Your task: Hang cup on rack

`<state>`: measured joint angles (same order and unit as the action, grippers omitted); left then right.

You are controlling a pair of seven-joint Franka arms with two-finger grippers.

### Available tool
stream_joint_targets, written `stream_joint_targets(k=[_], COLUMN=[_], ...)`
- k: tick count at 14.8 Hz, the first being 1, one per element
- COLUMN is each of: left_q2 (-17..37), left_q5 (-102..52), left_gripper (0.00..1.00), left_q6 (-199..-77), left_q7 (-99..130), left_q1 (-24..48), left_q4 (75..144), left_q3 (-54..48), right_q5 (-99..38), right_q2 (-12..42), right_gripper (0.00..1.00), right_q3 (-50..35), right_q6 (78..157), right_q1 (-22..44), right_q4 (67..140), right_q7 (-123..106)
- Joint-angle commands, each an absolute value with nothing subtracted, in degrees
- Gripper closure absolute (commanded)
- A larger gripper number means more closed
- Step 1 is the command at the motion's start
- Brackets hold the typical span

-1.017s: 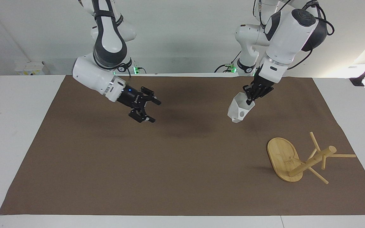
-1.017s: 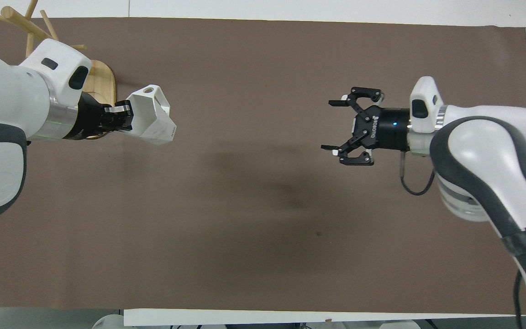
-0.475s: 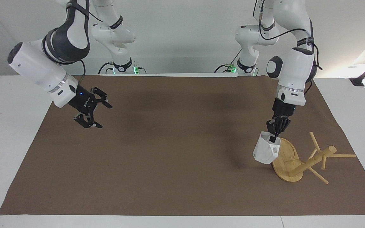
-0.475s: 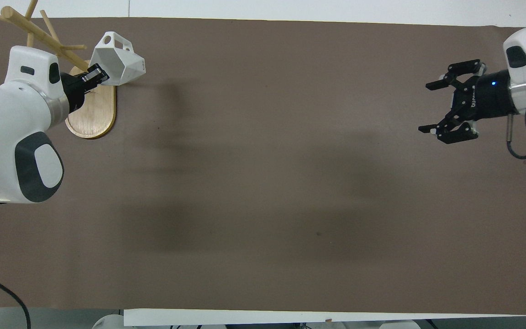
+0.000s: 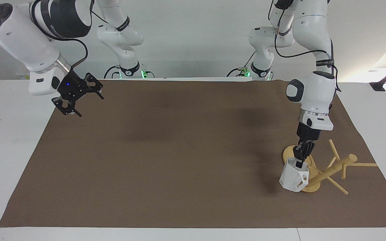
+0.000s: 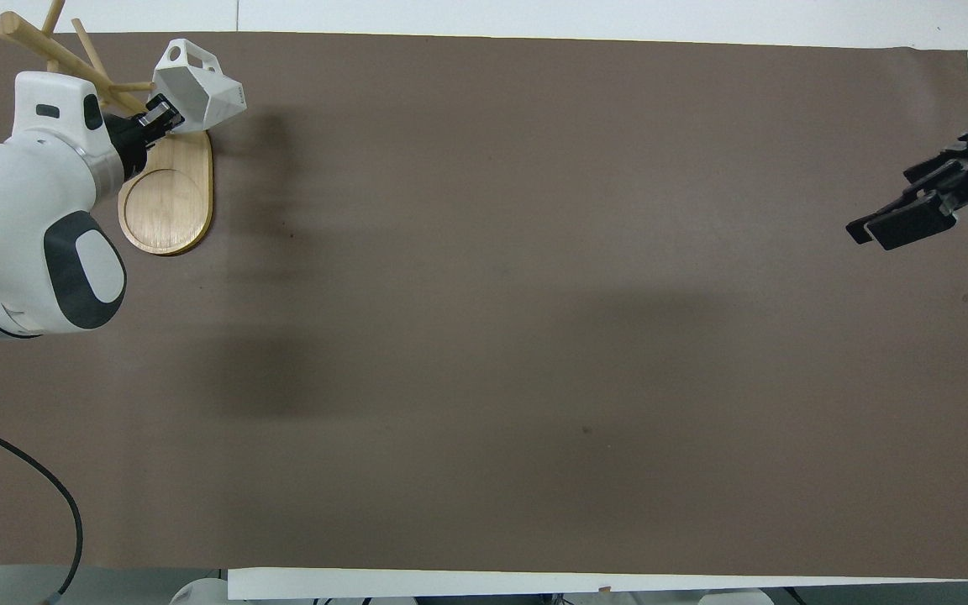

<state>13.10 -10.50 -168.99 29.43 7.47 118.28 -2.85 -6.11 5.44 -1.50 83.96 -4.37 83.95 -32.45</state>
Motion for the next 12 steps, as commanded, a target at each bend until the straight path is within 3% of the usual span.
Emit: stream_joint_targets(k=[1,6,12], left_q2=[12.31,9.67,6.60], left_q5=[-11.43,-11.51,-11.51], left_gripper=[1.00,1.00,1.00], left_q6=[-169.54,-169.54,-168.58], left_q7=[30.06,30.58,32.25], left_q1=[7.03,8.44,9.58], left_q4=[118.64,122.43,123.49], left_q3=[-3.16,-3.16,-3.08], right_q5=[0.33,2.72,2.55], right_q2=[6.07,1.95,1.58], right_gripper=[0.00,0.00,0.00], right_q3=[-1.50,-1.23,-0.88], right_q6=[77.71,74.79,74.97], right_q1=[-2.12,-2.64,-3.78], right_q4=[79.37,83.56,84.11], right_q7=[-19.82,-8.44,-8.35])
